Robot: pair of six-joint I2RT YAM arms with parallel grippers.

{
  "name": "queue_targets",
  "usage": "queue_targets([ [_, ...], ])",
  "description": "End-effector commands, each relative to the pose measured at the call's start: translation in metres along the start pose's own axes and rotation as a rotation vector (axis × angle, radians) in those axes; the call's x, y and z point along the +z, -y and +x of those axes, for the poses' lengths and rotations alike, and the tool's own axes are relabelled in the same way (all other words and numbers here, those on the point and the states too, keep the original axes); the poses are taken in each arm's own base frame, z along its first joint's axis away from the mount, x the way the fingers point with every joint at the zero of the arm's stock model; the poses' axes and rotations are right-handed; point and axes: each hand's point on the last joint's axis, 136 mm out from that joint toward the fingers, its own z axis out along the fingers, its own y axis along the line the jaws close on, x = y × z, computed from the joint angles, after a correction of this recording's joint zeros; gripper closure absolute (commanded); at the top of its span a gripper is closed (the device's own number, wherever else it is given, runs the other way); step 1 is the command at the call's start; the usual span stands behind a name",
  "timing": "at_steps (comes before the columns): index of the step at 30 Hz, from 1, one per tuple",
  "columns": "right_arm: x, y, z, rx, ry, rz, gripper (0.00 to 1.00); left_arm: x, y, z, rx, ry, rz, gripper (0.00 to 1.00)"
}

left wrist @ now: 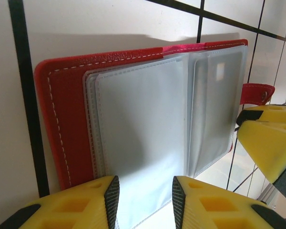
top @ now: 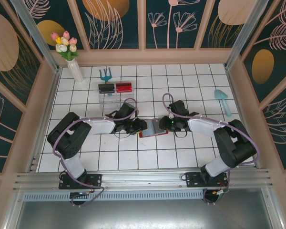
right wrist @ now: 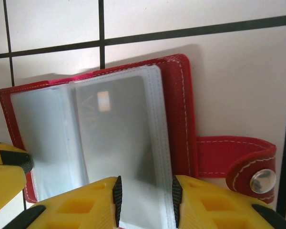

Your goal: Take the credit cards out of the card holder

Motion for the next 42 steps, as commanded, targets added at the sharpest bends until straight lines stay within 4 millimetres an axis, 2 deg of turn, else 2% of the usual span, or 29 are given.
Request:
queue_targets([
  [1, -0.006, 0.005, -0.004, -0.016, 0.023, 0.025, 0.64, 0.005, -0.014, 0.002, -0.003, -0.011, -0.045, 0.61],
  [7, -0.001, -0.008, 0.005, -0.032, -0.01, -0.025, 0.64, 0.005, -0.012, 0.002, -0.005, -0.011, -0.035, 0.61],
  [17, -0.005, -0.027, 0.006, -0.046, -0.017, -0.115, 0.64, 0.006, -0.01, 0.002, -0.01, -0.014, -0.023, 0.61],
  [25, -0.025, -0.068, -0.002, -0.073, -0.001, -0.261, 0.63, 0.007, -0.009, 0.002, -0.013, -0.011, -0.013, 0.61],
  [32, -0.023, -0.089, 0.001, -0.088, -0.027, -0.311, 0.63, 0.005, -0.008, 0.002, -0.015, -0.006, -0.003, 0.61],
  [42, -0.023, -0.081, -0.003, -0.082, -0.003, -0.258, 0.61, 0.003, -0.006, 0.001, -0.013, 0.003, 0.002, 0.6],
])
